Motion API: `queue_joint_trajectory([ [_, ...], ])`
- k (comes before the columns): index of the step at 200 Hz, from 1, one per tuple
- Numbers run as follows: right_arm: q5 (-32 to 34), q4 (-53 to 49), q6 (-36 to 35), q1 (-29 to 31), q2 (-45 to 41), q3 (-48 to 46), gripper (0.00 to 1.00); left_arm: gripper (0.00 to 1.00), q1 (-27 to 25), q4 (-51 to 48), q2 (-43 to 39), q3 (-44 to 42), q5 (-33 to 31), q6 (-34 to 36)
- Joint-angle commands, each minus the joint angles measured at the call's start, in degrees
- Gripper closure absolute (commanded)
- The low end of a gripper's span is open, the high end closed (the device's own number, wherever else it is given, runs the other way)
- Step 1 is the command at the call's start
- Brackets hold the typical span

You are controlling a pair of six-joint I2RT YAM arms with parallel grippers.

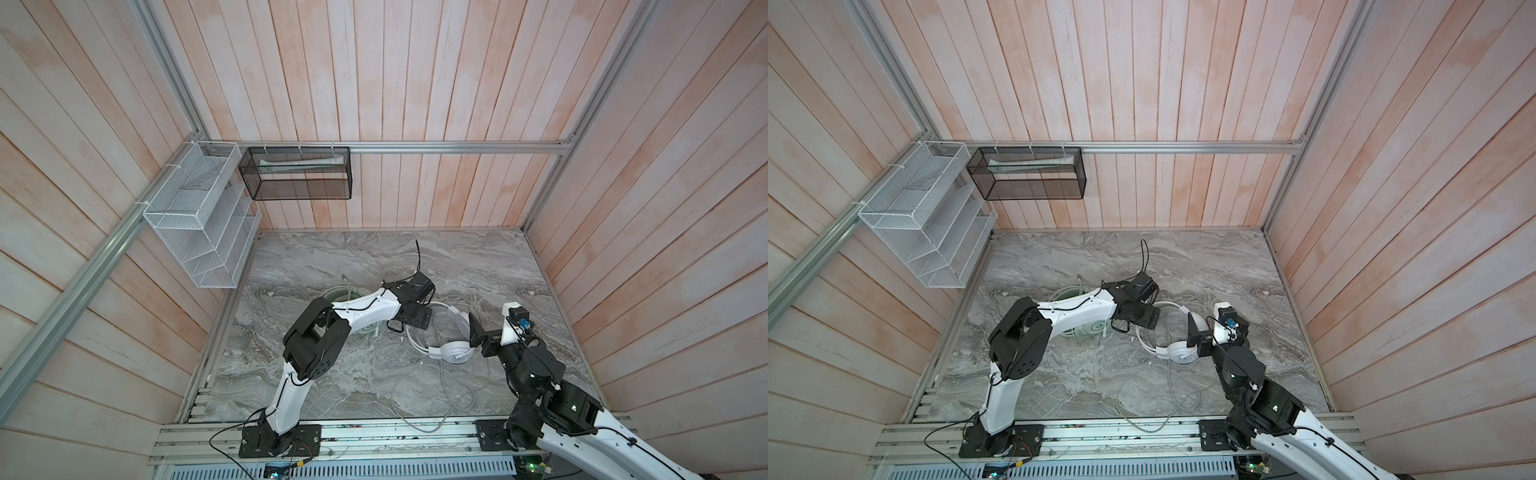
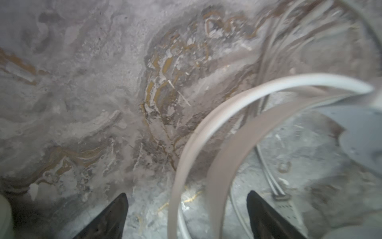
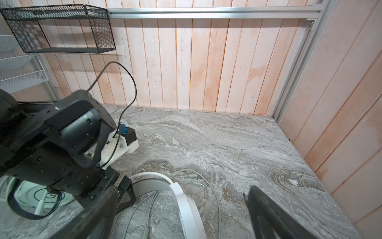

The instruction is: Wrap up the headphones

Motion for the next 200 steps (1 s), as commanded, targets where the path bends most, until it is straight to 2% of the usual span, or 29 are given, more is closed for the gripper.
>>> queue_joint_trajectory([
  [1,-0.28,0.45,-0.72,-0.16,0.11,0.99,0.01,0.13,-0.23,-0.86,1.13,1.65,-2.65,-0.5],
  [28,-0.34,0.41,-0.7,-0.16,-0.02,0.9,0.01,0.22,-0.32,-0.18,2.05,1.72,-2.14,-0.65],
  [59,-0.35,0.48,-0.72,-0.17,0.11,0.93,0.01,0.4,-0.44,0.0,2.88,1.47,-1.77,-0.28],
  [85,-0.34,0.53,-0.64,-0.21,0.2,0.91,0.01,0.47,-0.44,0.68,2.75,0.36,-1.94,-0.18],
  [138,-0.26,0.66,-0.89,-0.16,0.95,0.66,0.01,0.73,-0.36,-0.33,3.16,1.33,-2.82,0.94],
  [200,-0.26,0.61,-0.93,-0.23,0.79,0.67,0.01,0.91,-0.36,-3.63,-1.72,5.29,-5.56,0.86],
])
